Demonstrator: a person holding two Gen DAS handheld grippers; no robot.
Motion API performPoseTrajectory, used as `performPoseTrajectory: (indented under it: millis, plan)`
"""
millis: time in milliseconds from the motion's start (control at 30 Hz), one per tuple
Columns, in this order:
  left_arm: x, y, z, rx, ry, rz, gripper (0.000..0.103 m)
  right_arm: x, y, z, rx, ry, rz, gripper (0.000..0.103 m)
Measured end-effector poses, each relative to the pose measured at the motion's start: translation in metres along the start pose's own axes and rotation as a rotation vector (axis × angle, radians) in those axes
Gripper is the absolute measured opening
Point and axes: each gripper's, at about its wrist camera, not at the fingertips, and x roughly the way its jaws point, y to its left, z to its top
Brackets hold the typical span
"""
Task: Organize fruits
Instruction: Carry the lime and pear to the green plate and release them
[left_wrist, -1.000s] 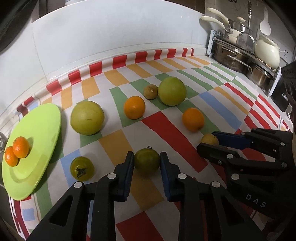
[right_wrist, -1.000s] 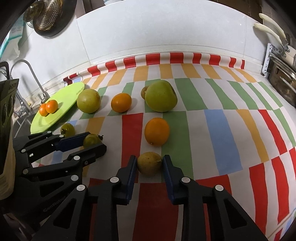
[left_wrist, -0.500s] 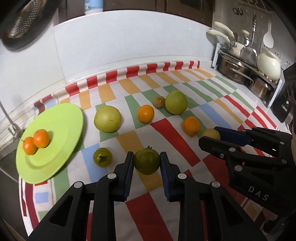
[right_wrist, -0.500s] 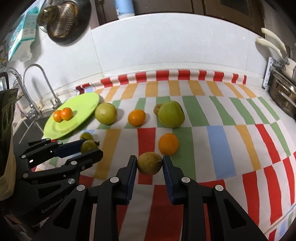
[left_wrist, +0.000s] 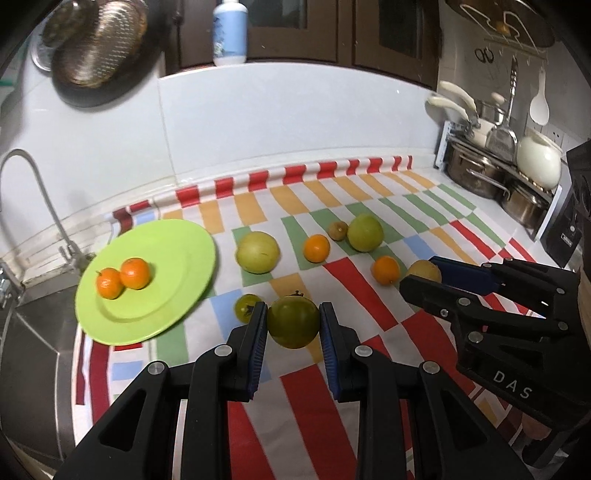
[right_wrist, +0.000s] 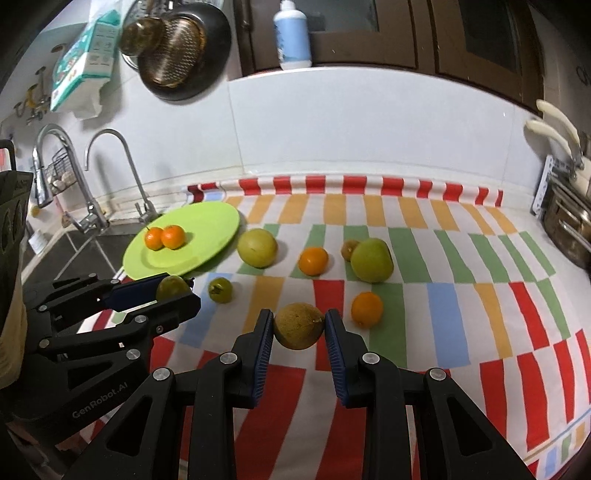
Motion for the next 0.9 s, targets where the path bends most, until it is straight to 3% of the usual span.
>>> performPoseTrajectory:
  millis: [467,900]
  plan:
    - [-0.04,0.033,-0.008,-0.043,-0.059,0.076,0.028,-0.018,0.043,0.01,-0.059,-0.08,0.043,0.03]
    - [-0.058,0.076,-0.007,-0.072,-0.108,0.13,0.028,-0.003,0.083,0.029,-0.094,-0.128,0.089,0.03]
